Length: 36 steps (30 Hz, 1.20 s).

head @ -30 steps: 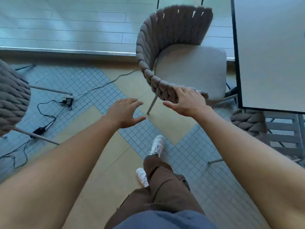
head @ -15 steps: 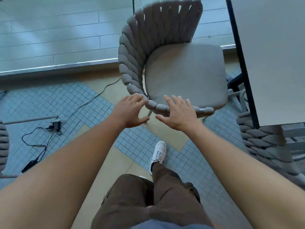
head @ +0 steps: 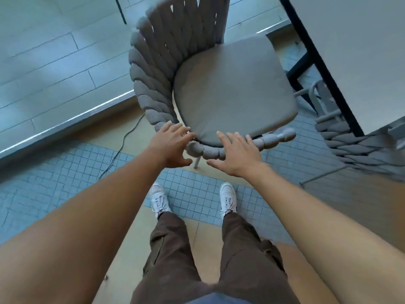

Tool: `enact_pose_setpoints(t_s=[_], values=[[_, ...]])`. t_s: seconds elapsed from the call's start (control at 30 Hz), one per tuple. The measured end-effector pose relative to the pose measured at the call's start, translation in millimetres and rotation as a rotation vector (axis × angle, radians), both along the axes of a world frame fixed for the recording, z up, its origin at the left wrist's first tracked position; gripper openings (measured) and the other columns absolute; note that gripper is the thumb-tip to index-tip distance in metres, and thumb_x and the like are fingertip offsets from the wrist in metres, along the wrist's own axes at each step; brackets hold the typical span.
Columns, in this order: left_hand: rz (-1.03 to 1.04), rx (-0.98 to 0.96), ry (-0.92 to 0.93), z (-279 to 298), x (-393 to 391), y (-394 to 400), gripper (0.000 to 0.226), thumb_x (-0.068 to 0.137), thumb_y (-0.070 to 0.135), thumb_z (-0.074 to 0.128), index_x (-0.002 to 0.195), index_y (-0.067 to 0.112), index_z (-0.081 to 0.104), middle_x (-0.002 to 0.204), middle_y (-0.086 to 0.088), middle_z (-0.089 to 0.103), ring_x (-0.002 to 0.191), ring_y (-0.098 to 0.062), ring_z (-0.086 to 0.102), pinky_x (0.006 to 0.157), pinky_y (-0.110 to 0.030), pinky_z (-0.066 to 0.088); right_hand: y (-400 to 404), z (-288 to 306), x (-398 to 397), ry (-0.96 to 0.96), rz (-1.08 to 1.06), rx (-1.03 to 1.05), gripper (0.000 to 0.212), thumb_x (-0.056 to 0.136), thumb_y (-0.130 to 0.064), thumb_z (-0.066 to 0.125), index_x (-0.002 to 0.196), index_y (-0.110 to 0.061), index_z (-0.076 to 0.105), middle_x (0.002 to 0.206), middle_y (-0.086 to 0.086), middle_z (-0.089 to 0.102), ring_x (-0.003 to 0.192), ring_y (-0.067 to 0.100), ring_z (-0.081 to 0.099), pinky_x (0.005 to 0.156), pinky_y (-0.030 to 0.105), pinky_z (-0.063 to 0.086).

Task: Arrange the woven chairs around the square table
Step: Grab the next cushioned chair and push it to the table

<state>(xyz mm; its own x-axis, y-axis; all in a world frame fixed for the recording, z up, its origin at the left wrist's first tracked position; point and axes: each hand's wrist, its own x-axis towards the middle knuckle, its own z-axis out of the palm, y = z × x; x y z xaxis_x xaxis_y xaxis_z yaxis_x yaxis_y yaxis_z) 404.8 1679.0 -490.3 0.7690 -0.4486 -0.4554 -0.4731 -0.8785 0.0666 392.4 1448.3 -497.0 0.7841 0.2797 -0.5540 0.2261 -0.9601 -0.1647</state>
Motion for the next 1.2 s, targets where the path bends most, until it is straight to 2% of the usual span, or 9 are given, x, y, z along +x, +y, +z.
enact_pose_setpoints(t_s=[0.2, 0.3, 0.37, 0.43, 0.5, 0.6, 0.7, 0.87, 1.2], values=[[-0.335, 0.110, -0.015, -16, 54, 40, 0.087, 0.073, 0.076, 0.060, 0.147, 0.036, 0.040, 0.150, 0.006, 0.049, 0.140, -0.020, 0.040, 0.117, -0.041, 0.020, 49, -20, -7, -0.118, -0.134, 0.026, 0.105, 0.073, -0.085, 0.056, 0.154, -0.022, 0.037, 0.148, 0.003, 0.053, 0.146, 0.025, 0.036, 0.123, 0.052, 0.013], [-0.427, 0.148, -0.016, -23, 77, 48, 0.075, 0.074, 0.073, 0.059, 0.138, 0.036, 0.049, 0.138, 0.009, 0.059, 0.130, -0.018, 0.051, 0.111, -0.040, 0.031, 75, -35, 0, -0.201, -0.130, 0.042, 0.095, 0.071, -0.084, 0.062, 0.142, -0.021, 0.052, 0.134, 0.002, 0.064, 0.136, 0.023, 0.049, 0.121, 0.048, 0.023], [-0.446, 0.129, 0.003, -30, 84, 47, 0.059, 0.073, 0.067, 0.057, 0.122, 0.036, 0.062, 0.120, 0.009, 0.068, 0.112, -0.021, 0.064, 0.093, -0.037, 0.046, 91, -45, 4, -0.264, -0.185, 0.055, 0.079, 0.071, -0.079, 0.065, 0.126, -0.023, 0.062, 0.118, 0.000, 0.071, 0.117, 0.023, 0.062, 0.106, 0.042, 0.041], [-0.421, 0.112, -0.005, -34, 82, 46, 0.051, 0.069, 0.065, 0.057, 0.107, 0.034, 0.069, 0.105, 0.007, 0.071, 0.096, -0.025, 0.070, 0.071, -0.034, 0.047, 100, -49, 3, -0.327, -0.188, 0.062, 0.059, 0.074, -0.073, 0.062, 0.108, -0.025, 0.068, 0.100, -0.004, 0.073, 0.093, 0.026, 0.070, 0.078, 0.037, 0.050], [-0.411, 0.115, -0.021, -36, 80, 45, 0.050, 0.066, 0.065, 0.059, 0.101, 0.032, 0.071, 0.099, 0.005, 0.072, 0.091, -0.027, 0.070, 0.065, -0.033, 0.042, 100, -53, -1, -0.393, -0.167, 0.103, 0.047, 0.074, -0.063, 0.066, 0.094, -0.021, 0.072, 0.084, 0.000, 0.075, 0.074, 0.031, 0.072, 0.065, 0.036, 0.049], [-0.397, 0.108, -0.052, -38, 77, 45, 0.050, 0.065, 0.064, 0.058, 0.098, 0.029, 0.073, 0.094, 0.002, 0.072, 0.086, -0.029, 0.071, 0.063, -0.031, 0.040, 95, -53, -7, -0.494, -0.146, 0.157, 0.037, 0.065, -0.049, 0.082, 0.074, -0.015, 0.071, 0.063, 0.005, 0.070, 0.052, 0.032, 0.067, 0.056, 0.035, 0.049], [-0.366, 0.100, -0.041, -35, 66, 40, 0.046, 0.065, 0.060, 0.059, 0.094, 0.027, 0.073, 0.090, 0.001, 0.071, 0.085, -0.028, 0.071, 0.064, -0.031, 0.041, 89, -50, -13, -0.457, -0.134, 0.193, 0.036, 0.064, -0.046, 0.084, 0.073, -0.013, 0.072, 0.063, 0.006, 0.070, 0.052, 0.033, 0.067, 0.057, 0.036, 0.050], [-0.365, 0.089, -0.031, -38, 42, 32, 0.044, 0.069, 0.056, 0.056, 0.096, 0.027, 0.073, 0.089, 0.001, 0.070, 0.086, -0.027, 0.070, 0.064, -0.029, 0.042, 74, -47, -25, -0.465, -0.060, 0.255, 0.036, 0.056, -0.039, 0.085, 0.062, -0.011, 0.063, 0.052, 0.005, 0.062, 0.041, 0.029, 0.060, 0.046, 0.035, 0.051], [-0.309, 0.070, -0.057, -42, 58, 4, 0.044, 0.069, 0.060, 0.059, 0.095, 0.028, 0.073, 0.087, 0.001, 0.072, 0.083, -0.028, 0.070, 0.065, -0.029, 0.040, 38, -46, 4, -0.444, 0.006, 0.239, 0.037, 0.058, -0.045, 0.086, 0.065, -0.015, 0.065, 0.057, 0.004, 0.067, 0.047, 0.029, 0.064, 0.052, 0.033, 0.047]])
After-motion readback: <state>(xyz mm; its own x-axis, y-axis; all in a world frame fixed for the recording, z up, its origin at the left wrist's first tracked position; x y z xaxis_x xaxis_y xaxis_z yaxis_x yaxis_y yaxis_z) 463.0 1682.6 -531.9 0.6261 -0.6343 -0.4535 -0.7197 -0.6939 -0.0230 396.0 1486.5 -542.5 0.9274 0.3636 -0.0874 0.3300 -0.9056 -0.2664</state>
